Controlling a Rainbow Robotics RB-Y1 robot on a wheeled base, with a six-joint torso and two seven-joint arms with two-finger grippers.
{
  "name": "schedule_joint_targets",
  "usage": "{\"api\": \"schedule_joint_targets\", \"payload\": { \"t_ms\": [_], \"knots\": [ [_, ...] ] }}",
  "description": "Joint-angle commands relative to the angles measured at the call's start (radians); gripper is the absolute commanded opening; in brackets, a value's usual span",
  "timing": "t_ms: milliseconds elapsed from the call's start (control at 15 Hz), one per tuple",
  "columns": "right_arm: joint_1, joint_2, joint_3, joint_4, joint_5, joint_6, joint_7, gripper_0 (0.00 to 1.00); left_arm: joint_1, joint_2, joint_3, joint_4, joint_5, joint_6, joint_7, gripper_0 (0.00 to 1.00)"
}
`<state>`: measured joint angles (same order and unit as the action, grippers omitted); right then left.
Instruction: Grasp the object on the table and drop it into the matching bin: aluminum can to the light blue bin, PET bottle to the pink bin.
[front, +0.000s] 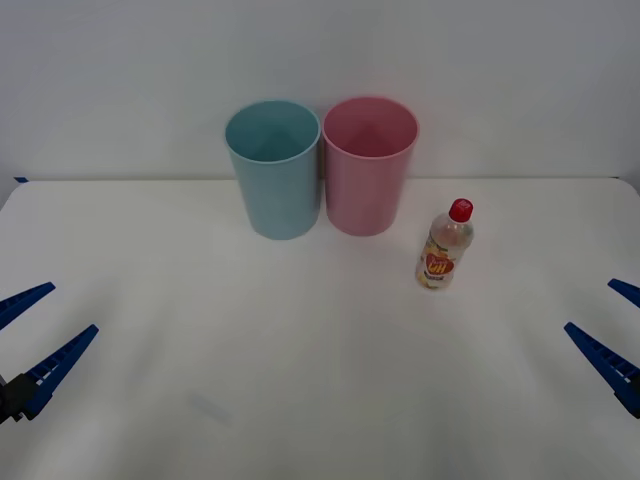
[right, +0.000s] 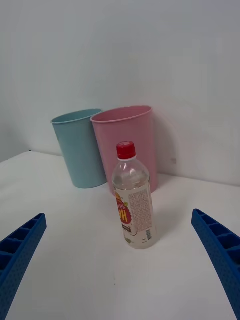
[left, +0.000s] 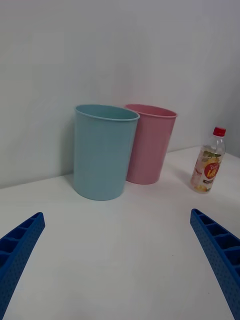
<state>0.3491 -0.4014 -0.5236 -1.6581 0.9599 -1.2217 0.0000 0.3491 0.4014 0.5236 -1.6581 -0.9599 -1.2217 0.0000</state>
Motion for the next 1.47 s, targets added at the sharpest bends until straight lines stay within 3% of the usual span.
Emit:
{"api": "schedule_joint_targets", "payload": {
  "t_ms": [67, 667, 1000, 1467],
  "knots": [
    [0.0, 0.0, 0.0, 0.0, 0.0, 0.0, 0.0, 1.0, 0.0, 0.0, 0.0, 0.0, 0.0, 0.0, 0.0, 1.0],
    [-0.01, 0.007, 0.053, 0.017, 0.005, 0.036, 0.051, 1.0, 0.0, 0.0, 0.0, 0.0, 0.0, 0.0, 0.0, 1.0],
    [-0.079, -0.002, 0.112, 0.123, 0.019, 0.087, 0.216, 1.0, 0.0, 0.0, 0.0, 0.0, 0.0, 0.0, 0.0, 1.0],
    [-0.122, -0.002, 0.241, 0.141, 0.031, 0.26, 0.252, 1.0, 0.0, 0.0, 0.0, 0.0, 0.0, 0.0, 0.0, 1.0]
  ]
}}
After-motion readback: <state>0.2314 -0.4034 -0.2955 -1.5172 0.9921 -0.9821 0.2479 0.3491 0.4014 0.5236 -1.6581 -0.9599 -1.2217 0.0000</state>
